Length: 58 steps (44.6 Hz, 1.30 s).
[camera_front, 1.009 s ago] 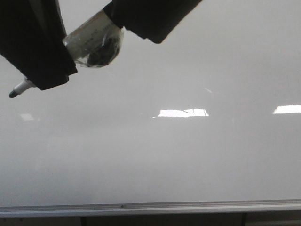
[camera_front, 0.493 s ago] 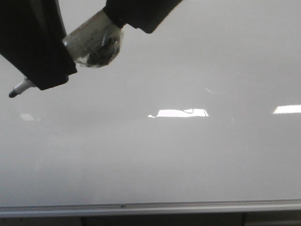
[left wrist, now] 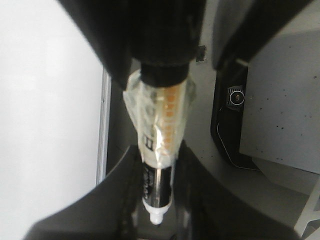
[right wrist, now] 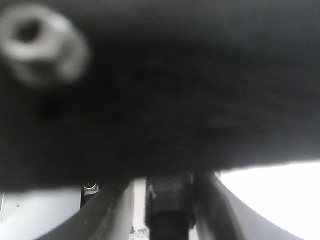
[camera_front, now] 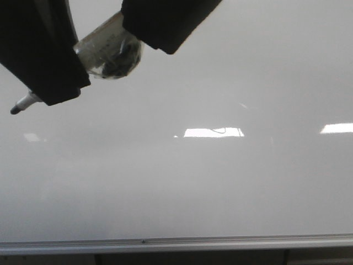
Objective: Write number 1 on whiteboard
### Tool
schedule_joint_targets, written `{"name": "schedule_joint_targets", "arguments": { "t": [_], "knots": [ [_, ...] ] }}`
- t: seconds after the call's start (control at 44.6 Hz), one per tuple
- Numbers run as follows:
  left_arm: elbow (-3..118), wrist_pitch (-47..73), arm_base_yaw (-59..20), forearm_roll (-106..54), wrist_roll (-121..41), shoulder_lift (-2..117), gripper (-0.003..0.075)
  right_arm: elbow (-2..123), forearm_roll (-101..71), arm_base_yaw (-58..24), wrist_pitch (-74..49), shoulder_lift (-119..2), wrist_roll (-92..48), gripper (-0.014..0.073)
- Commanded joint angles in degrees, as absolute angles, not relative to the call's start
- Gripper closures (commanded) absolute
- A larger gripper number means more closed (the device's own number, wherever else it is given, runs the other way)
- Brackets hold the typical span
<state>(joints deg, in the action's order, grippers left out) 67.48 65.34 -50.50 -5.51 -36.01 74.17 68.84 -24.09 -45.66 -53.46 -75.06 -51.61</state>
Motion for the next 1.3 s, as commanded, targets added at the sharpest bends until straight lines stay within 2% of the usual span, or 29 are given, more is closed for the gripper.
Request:
{"name": "schedule_joint_targets", "arguments": {
  "t": [0.0, 0.202, 0.314, 0.404, 0.516, 0.605, 0.762, 0.964, 1.278],
  "knots": [
    [69.4, 63.6, -50.9, -6.0, -35.9, 73.0, 0.0689, 70.9, -26.3, -45.8, -51.2, -73.6, -52.0, 0.0311],
    [69.4, 63.3, -50.9, -6.0, -35.9, 73.0, 0.0689, 70.9, -26.3, -45.8, -51.4, -73.6, -52.0, 0.0511],
    [69.4, 62.6, -50.9, -6.0, -35.9, 73.0, 0.0657, 70.9, -26.3, -45.8, -51.7, -73.6, -52.0, 0.0571],
    [69.4, 62.5, -50.9, -6.0, -35.9, 73.0, 0.0541, 70.9, -26.3, -45.8, -52.1, -73.6, -52.0, 0.0573],
    [69.4, 62.5, -50.9, -6.0, -35.5, 72.8, 0.0319, 70.9, -26.3, -45.8, -52.1, -73.6, -51.5, 0.0573],
    [69.4, 62.5, -50.9, -6.0, -35.2, 71.8, 0.0232, 70.9, -26.2, -45.7, -52.4, -73.6, -51.4, 0.0573],
    [69.4, 63.1, -48.5, -5.9, -32.5, 68.6, 0.0225, 70.9, -23.3, -44.3, -53.5, -72.9, -47.8, 0.0573],
    [69.3, 63.1, -41.2, -6.1, -28.4, 63.2, 0.0225, 70.9, -15.5, -39.0, -57.6, -69.5, -38.6, 0.0573],
    [62.6, 62.2, -25.3, -6.1, -19.5, 57.3, 0.0225, 69.2, -12.3, -23.0, -62.8, -60.8, -23.6, 0.0573]
  ]
}}
